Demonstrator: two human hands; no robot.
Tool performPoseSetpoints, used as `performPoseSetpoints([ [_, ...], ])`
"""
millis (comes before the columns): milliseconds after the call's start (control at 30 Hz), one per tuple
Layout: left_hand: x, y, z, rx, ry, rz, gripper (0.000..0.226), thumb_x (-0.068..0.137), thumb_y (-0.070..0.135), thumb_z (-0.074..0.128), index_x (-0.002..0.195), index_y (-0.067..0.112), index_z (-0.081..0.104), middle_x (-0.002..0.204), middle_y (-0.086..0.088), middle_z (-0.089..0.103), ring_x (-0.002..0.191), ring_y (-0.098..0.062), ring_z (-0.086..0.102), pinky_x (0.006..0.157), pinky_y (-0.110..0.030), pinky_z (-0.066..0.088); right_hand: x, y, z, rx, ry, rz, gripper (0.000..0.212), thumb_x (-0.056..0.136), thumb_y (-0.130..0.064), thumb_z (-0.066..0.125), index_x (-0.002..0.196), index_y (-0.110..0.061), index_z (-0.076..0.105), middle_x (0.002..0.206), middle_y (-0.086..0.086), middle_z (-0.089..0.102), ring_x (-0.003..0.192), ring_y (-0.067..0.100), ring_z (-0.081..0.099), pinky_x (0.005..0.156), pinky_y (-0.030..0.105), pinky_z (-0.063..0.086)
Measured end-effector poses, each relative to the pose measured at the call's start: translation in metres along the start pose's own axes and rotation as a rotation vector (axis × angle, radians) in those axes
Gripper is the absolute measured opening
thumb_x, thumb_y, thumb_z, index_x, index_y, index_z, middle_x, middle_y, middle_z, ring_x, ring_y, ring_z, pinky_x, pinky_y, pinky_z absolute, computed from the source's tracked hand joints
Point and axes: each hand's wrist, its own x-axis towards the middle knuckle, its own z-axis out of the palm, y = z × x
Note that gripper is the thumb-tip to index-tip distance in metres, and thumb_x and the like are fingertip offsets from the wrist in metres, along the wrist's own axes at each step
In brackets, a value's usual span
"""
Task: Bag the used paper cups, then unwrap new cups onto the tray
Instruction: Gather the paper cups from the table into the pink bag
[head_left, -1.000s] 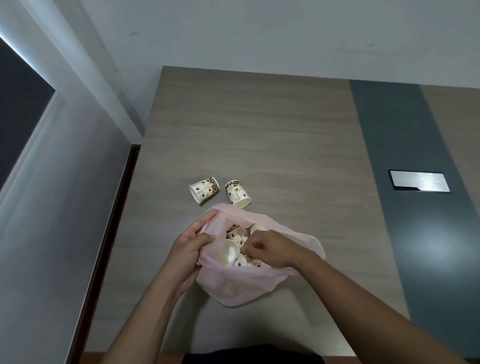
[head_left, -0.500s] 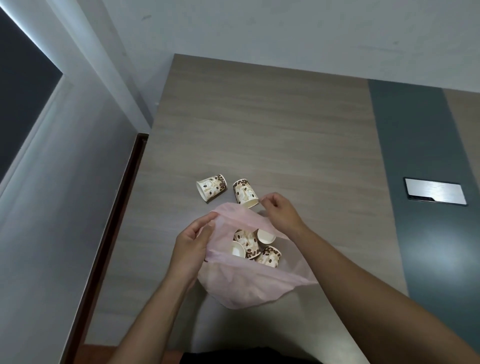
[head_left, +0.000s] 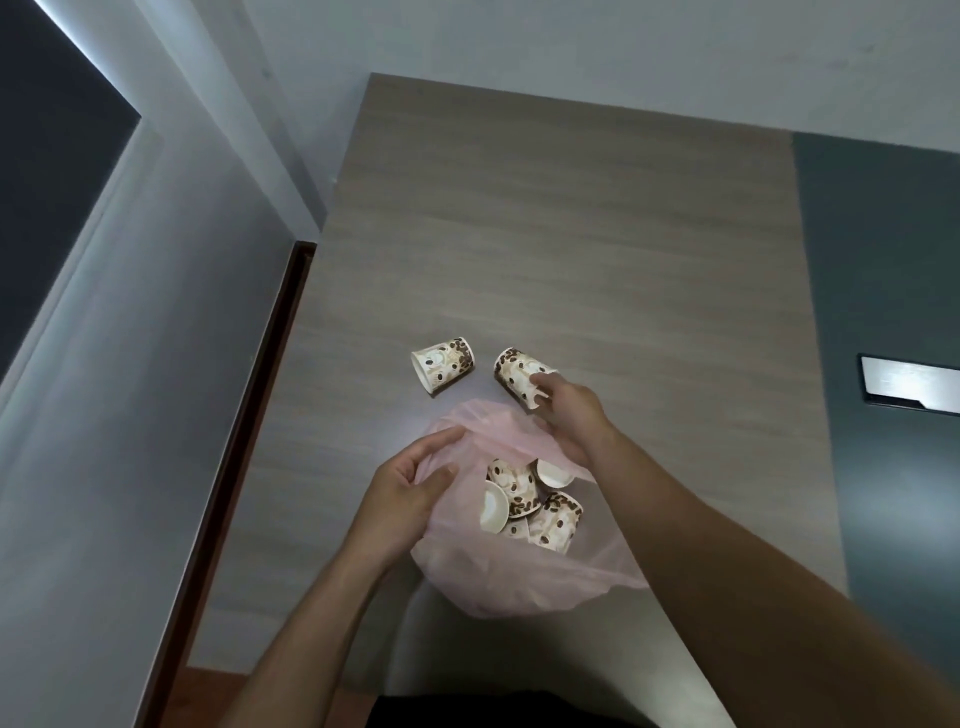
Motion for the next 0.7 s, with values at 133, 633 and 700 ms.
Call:
performPoseSetpoints([
  [133, -0.001, 0.002, 0.0, -0.018, -0.007, -0.009, 0.045, 0.109, 0.008, 0.069, 0.137, 0.041, 0.08, 0.141, 0.032, 0.068, 0.137, 0.009, 0.06, 0.125, -0.043, 0.051, -0.011, -0.008, -0.025, -0.061, 0.123, -0.081, 0.024, 0.094, -0.034, 0.073, 0.104, -0.017, 0.089, 0.099, 0.003, 0.078, 0.084, 0.025, 0.066, 0.075, 0.04, 0.052],
  [633, -0.009, 0.015, 0.001, -0.123, -0.045, -0.079, 0.064, 0.104, 0.0, 0.068, 0.156, 0.037, 0.064, 0.148, 0.008, 0.073, 0.131, -0.016, 0.074, 0.101, -0.04, 0.064, -0.091, 0.016, -0.065, -0.438, -0.353, -0.202, 0.041, 0.107, -0.024, 0.057, 0.082, -0.01, 0.086, 0.08, 0.009, 0.072, 0.071, 0.015, 0.06, 0.071, 0.03, 0.047],
  [700, -0.011, 0.017, -0.002, -0.122, -0.055, -0.077, 0.065, 0.102, -0.001, 0.068, 0.155, 0.037, 0.065, 0.153, 0.004, 0.071, 0.135, -0.017, 0.072, 0.116, -0.049, 0.058, -0.099, 0.028, -0.059, -0.575, -0.399, -0.202, 0.037, 0.107, -0.03, 0.061, 0.091, -0.013, 0.089, 0.08, 0.011, 0.072, 0.075, 0.018, 0.061, 0.073, 0.031, 0.048],
])
